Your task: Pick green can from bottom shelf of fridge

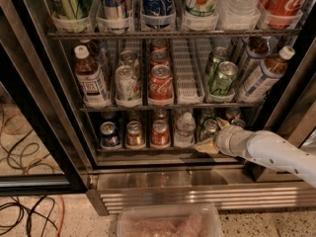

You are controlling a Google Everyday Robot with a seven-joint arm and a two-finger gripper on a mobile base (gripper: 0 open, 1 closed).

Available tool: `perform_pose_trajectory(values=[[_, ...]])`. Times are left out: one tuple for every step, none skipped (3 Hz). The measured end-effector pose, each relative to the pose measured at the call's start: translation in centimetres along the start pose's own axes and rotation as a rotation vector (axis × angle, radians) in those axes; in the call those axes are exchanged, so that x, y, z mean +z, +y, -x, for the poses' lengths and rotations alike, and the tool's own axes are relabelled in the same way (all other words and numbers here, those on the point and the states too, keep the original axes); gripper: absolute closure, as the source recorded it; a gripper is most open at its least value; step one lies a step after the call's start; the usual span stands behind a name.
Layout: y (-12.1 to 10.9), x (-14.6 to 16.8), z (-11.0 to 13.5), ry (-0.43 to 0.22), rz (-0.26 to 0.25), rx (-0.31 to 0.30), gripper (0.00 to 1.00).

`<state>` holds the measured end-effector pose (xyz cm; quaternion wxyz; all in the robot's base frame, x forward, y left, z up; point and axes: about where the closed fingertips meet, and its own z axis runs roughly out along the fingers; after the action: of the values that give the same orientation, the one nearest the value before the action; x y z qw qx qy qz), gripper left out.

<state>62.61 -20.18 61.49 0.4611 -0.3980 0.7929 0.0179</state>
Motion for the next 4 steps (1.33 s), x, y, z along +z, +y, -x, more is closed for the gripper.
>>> perform_pose_trajectory(values=[[0.00,0.00,0.00,0.000,0.000,0.000,0.43],[0.00,0.00,0.00,0.000,0.000,0.000,0.64],[0.01,0.01,0.00,0.000,0.000,0.000,0.88],[0.01,0.01,0.00,0.000,0.000,0.000,1.00]])
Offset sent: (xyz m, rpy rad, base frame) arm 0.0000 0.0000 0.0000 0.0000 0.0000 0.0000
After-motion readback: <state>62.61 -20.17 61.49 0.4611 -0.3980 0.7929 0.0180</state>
